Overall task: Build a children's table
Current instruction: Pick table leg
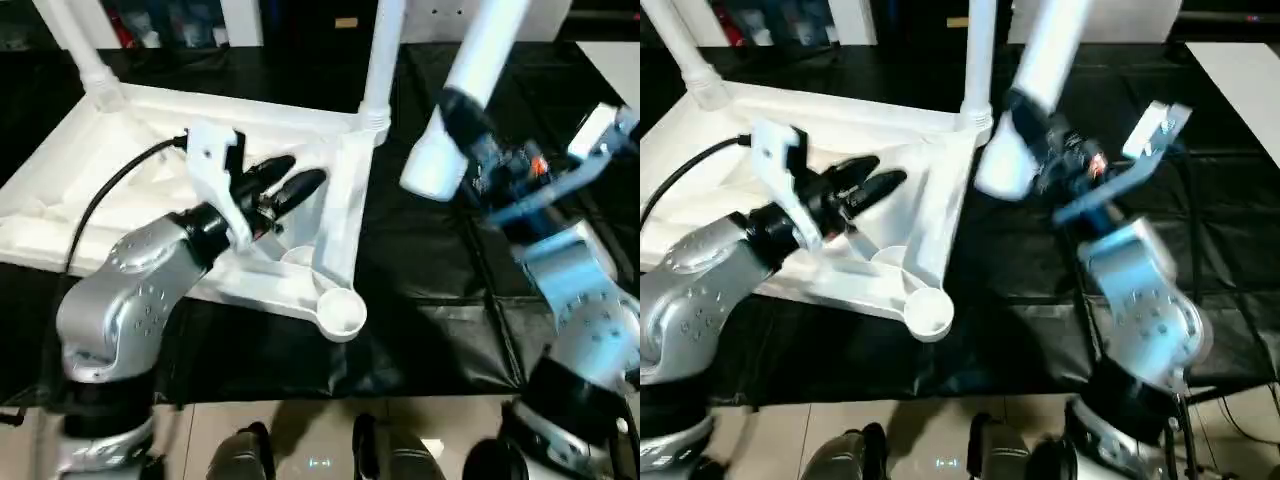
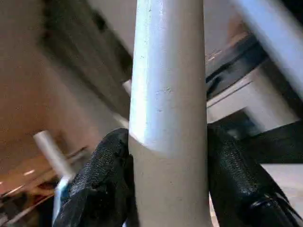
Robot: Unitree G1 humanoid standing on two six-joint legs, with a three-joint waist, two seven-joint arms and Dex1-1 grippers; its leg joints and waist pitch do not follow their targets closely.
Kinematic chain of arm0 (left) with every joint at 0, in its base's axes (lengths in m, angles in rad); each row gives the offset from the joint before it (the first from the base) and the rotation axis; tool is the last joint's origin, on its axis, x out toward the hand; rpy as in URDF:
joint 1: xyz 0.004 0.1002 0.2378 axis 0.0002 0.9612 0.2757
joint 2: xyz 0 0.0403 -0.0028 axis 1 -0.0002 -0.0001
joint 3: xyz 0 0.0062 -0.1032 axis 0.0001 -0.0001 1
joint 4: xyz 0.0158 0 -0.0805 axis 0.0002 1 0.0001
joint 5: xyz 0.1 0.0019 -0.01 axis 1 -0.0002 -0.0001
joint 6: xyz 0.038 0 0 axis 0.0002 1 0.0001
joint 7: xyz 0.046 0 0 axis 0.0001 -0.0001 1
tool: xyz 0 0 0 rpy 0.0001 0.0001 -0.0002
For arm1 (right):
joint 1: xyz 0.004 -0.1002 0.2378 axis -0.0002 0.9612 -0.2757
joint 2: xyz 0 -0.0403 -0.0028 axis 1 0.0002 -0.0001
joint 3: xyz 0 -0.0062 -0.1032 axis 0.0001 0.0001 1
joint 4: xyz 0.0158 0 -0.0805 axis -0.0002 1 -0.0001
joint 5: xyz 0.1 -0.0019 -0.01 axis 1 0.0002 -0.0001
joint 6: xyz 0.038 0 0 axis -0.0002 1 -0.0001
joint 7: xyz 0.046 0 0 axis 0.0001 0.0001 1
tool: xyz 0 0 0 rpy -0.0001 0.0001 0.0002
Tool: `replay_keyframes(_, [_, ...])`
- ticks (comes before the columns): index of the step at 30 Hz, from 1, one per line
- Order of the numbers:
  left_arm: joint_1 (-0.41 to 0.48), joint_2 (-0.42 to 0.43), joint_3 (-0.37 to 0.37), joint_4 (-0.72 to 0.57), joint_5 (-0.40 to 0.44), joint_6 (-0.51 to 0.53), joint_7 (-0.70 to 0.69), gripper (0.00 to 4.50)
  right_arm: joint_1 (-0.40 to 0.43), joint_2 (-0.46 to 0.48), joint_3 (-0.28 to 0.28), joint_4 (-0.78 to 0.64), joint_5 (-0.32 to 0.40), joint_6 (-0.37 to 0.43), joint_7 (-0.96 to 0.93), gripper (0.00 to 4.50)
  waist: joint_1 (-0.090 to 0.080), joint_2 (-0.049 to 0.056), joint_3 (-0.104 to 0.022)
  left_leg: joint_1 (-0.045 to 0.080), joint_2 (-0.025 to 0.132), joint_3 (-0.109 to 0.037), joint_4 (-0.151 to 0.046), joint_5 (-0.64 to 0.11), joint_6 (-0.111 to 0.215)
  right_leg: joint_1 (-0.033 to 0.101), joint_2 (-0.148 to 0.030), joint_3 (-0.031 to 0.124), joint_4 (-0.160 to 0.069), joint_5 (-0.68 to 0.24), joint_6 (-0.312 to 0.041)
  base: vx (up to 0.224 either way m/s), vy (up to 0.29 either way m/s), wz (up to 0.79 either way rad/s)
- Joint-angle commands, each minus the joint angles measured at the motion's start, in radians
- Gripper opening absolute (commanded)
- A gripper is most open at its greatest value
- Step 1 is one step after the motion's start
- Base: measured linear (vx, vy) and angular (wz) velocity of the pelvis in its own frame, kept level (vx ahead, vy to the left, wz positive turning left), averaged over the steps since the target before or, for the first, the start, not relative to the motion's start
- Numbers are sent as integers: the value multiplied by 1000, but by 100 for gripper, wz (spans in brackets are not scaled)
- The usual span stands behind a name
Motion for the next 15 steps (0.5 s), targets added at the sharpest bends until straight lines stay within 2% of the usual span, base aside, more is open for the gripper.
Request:
replay_keyframes(1, [-16,-18,37,4,-58,20,21,288,13,-12,22,-26,45,14,23,191,9,-5,-105,8,23,-9,-47,-70,83,84,-62,47,-76,-238,-175,0,0,0])
replay_keyframes(4, [-60,-66,90,25,-148,38,52,290,44,-34,62,-17,63,30,54,191,15,-4,-105,6,21,-8,-45,-72,83,85,-61,46,-80,-261,-163,0,0,0])
replay_keyframes(5, [-67,-75,100,27,-164,42,56,290,51,-38,69,-14,66,31,58,191,18,-11,-107,7,20,-7,-43,-70,84,85,-61,47,-81,-270,-155,0,0,0])
replay_keyframes(6, [-70,-78,104,28,-170,43,58,290,54,-40,73,-12,64,30,61,191,21,-9,-108,5,22,-8,-43,-65,83,84,-62,46,-81,-276,-151,0,0,0])
replay_keyframes(7, [-81,-88,119,30,-194,53,67,290,67,-53,90,-5,63,27,72,191,22,-14,-110,6,21,-7,-42,-62,84,84,-61,46,-80,-278,-144,0,0,0])
replay_keyframes(9, [-89,-87,124,32,-204,63,70,290,78,-70,109,2,58,24,85,191,27,-11,-110,7,23,-8,-42,-57,87,81,-61,46,-80,-277,-139,0,0,0])
replay_keyframes(10, [-92,-82,125,34,-213,71,69,290,89,-89,134,7,41,17,104,191,27,-17,-114,8,23,-8,-40,-52,88,83,-61,45,-79,-271,-138,0,0,0])
replay_keyframes(11, [-94,-83,128,36,-225,76,71,290,96,-101,152,11,25,9,116,191,30,-14,-113,6,24,-9,-41,-46,87,83,-61,45,-77,-265,-135,0,0,0])
replay_keyframes(15, [-97,-95,141,38,-268,91,84,290,112,-131,198,15,6,-9,141,191,32,-20,-119,2,24,-9,-36,-42,93,86,-64,45,-74,-254,-142,0,0,0])
